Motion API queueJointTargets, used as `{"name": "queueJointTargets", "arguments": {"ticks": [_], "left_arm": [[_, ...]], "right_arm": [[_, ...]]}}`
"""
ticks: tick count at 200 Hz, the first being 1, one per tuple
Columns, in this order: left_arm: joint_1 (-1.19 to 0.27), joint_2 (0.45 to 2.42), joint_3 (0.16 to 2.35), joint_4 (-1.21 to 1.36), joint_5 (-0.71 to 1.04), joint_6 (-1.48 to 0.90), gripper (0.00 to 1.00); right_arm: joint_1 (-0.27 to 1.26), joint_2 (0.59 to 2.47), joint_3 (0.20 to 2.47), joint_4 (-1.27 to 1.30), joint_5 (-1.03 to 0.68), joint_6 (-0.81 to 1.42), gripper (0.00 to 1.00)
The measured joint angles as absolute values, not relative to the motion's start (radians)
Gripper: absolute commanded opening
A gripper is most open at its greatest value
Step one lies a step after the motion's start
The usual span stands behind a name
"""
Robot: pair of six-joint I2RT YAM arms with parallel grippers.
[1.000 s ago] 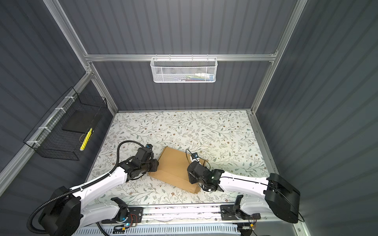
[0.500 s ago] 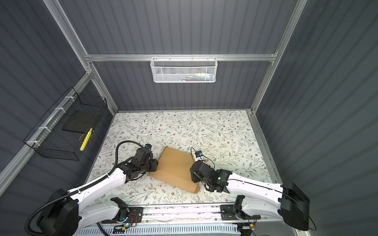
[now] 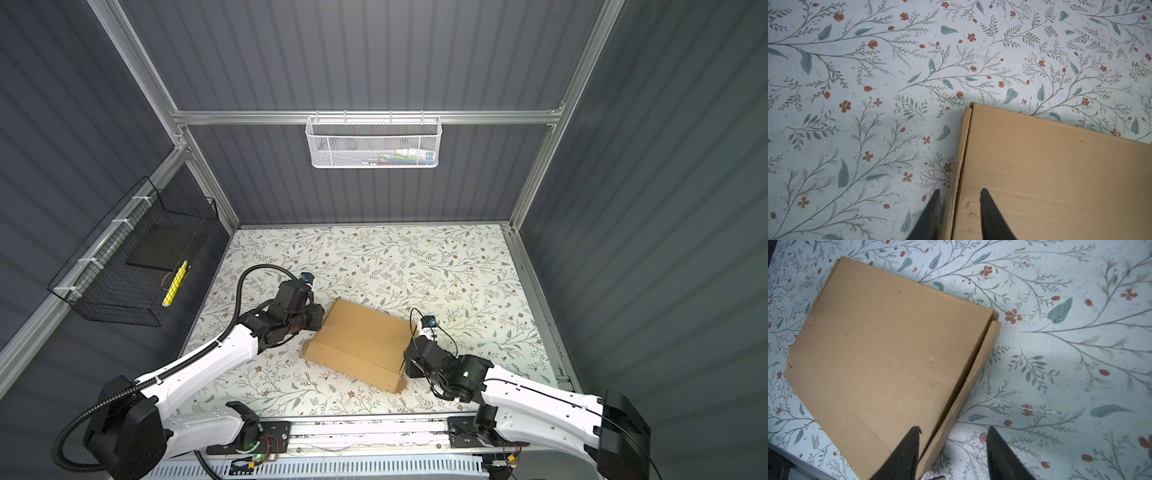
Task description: Fold the paper box
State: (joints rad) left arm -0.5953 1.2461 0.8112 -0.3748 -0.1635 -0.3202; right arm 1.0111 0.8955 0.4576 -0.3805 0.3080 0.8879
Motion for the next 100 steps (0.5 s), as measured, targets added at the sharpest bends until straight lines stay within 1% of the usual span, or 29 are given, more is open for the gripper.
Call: {"name": "queueJointTargets", "arguments": {"ticks": [68, 100], "left_arm": [[-0.557, 1.34, 0.855, -0.412, -0.103, -0.261, 0.3], [-0.515, 1.357, 0.858, -0.423, -0.073, -0.247, 0.29]], "right_arm": [[0.968, 0.911, 0.441, -0.317, 0.239, 0.909, 0.44], [0.955, 0.925, 0.428, -0.293, 0.219, 0.909, 0.42]]}}
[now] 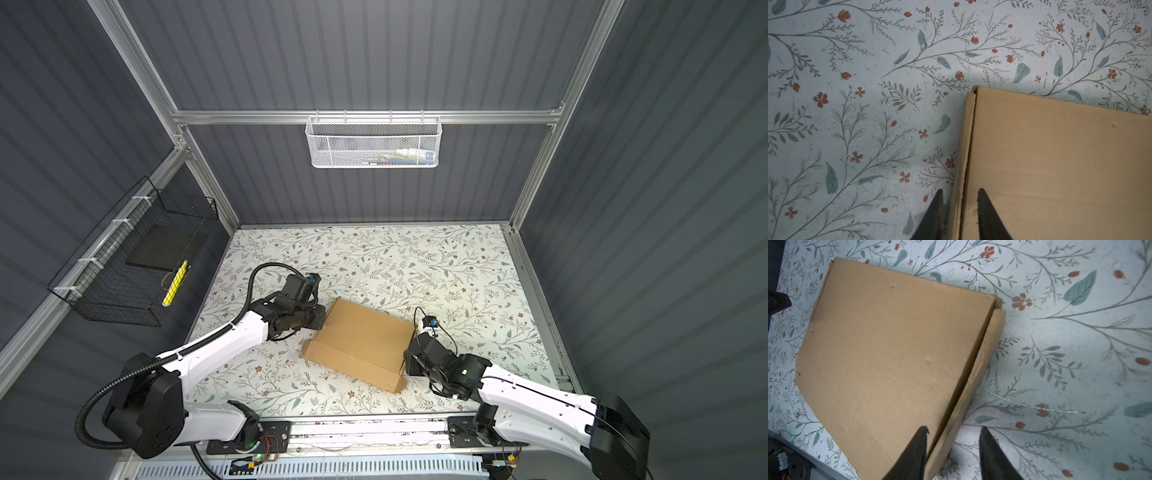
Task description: Fold the paper box
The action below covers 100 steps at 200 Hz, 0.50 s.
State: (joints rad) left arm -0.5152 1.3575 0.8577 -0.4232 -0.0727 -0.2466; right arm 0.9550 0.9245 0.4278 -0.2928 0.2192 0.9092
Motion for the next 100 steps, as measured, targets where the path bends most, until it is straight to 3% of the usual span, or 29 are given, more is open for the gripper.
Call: {"name": "queueJointTargets", "arguments": {"ticks": [100], "left_arm": [[-0.47, 1.417, 0.87, -0.422, 0.021, -0.231, 0.27]], "right_arm": [[0.92, 0.942, 0.423, -0.272, 0.185, 0.889, 0.42]]}}
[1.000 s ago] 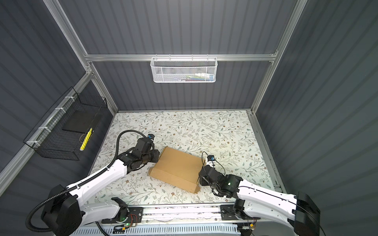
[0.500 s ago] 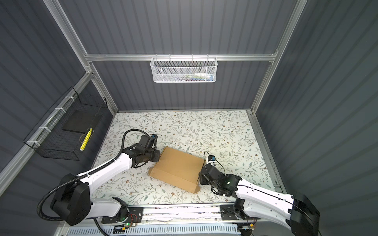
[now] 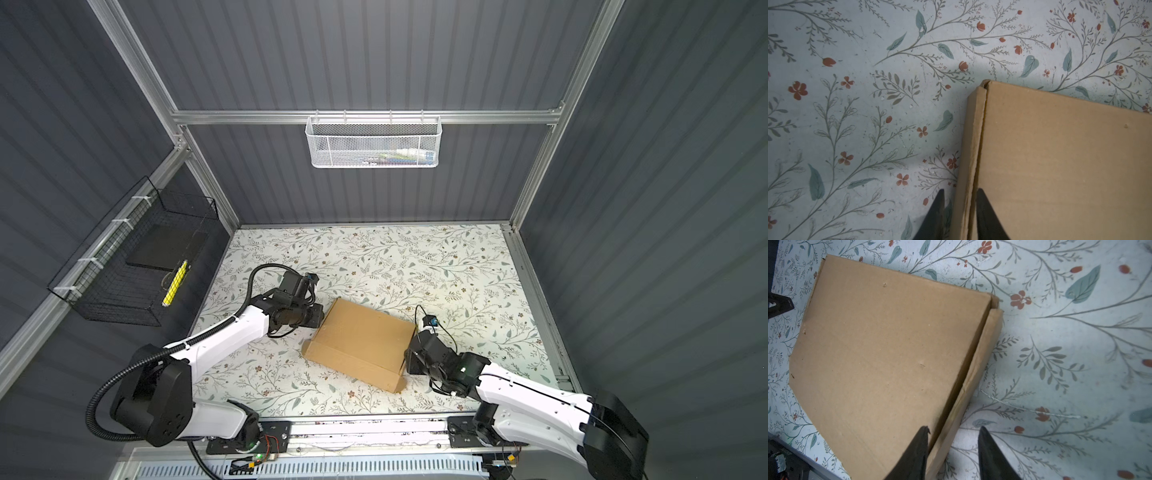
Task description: Fold the paper box
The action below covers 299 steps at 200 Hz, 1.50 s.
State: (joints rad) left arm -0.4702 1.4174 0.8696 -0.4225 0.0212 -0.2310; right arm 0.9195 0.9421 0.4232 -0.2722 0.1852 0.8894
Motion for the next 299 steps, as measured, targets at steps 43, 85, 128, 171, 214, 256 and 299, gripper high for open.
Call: {"name": "queueJointTargets", "arguments": {"ticks": [43, 85, 128, 171, 214, 256, 299], "left_arm": [[-0.47, 1.435, 0.87, -0.416, 0.027, -0.231, 0.25], [-0.47, 1.448, 0.87, -0.408, 0.027, -0.231, 0.25], [-0.47, 1.457, 0.865, -0.395, 0.027, -0.231, 0.24], [-0.47, 1.469, 0.857, -0.385, 0.027, -0.231, 0.23], [-0.47, 1.473, 0.856, -0.371, 0.027, -0.231, 0.17], [-0.471, 1.476, 0.854, -0.359, 0.027, -0.231, 0.07], [-0.468, 1.476, 0.84, -0.326, 0.031, -0.232, 0.02]], "right_arm": [[0.915, 0.946, 0.423, -0.26, 0.179, 0.889, 0.42], [0.908, 0.949, 0.423, -0.258, 0.175, 0.887, 0.42], [0.905, 0.951, 0.423, -0.258, 0.168, 0.886, 0.42], [0.905, 0.951, 0.423, -0.258, 0.165, 0.885, 0.42], [0.904, 0.951, 0.423, -0.258, 0.164, 0.885, 0.42], [0.898, 0.946, 0.423, -0.26, 0.165, 0.885, 0.46], [0.883, 0.892, 0.422, -0.264, 0.17, 0.886, 0.51]]}}
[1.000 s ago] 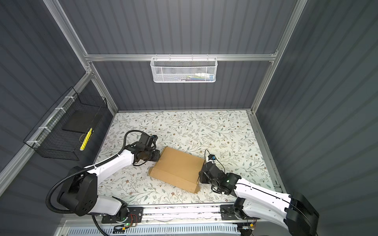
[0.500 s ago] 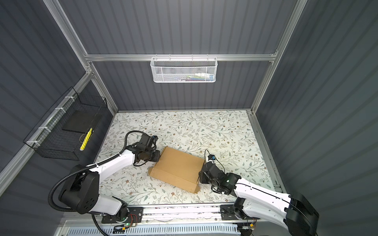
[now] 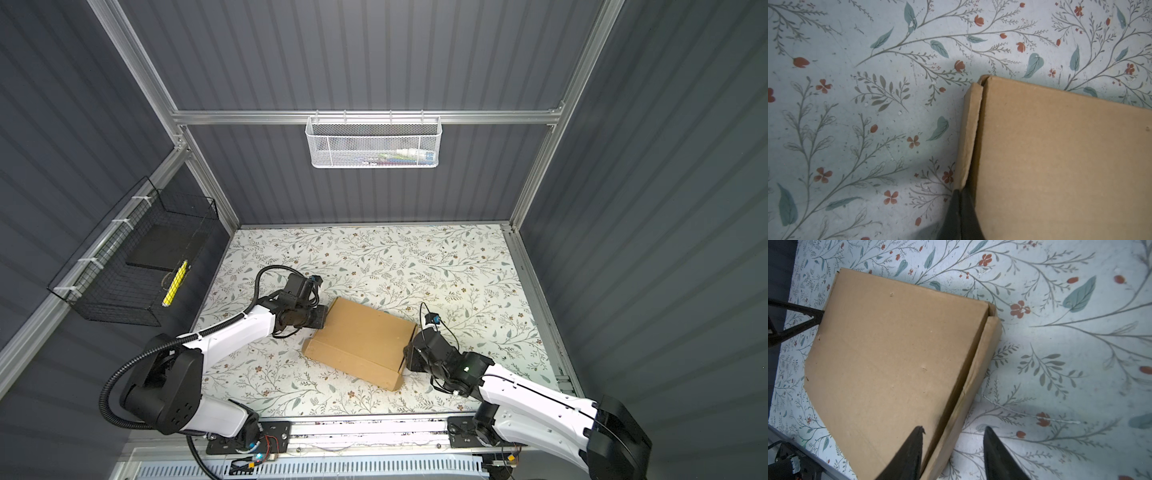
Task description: Fold the paper box
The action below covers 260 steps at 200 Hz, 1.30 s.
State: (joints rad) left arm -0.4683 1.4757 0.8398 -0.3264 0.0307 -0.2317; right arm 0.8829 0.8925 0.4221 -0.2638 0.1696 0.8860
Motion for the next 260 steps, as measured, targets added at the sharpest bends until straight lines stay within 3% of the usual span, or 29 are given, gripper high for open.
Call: {"name": "queueJointTargets", "arguments": {"ticks": [115, 260], "left_arm": [[-0.456, 1.476, 0.814, -0.262, 0.072, -0.245, 0.0], [-0.43, 1.474, 0.776, -0.168, 0.071, -0.279, 0.0]], "right_arm": [[0.782, 0.811, 0.333, -0.253, 0.132, 0.955, 0.8], [0.768, 0.962, 0.205, 0.121, 0.096, 1.101, 0.86]]}}
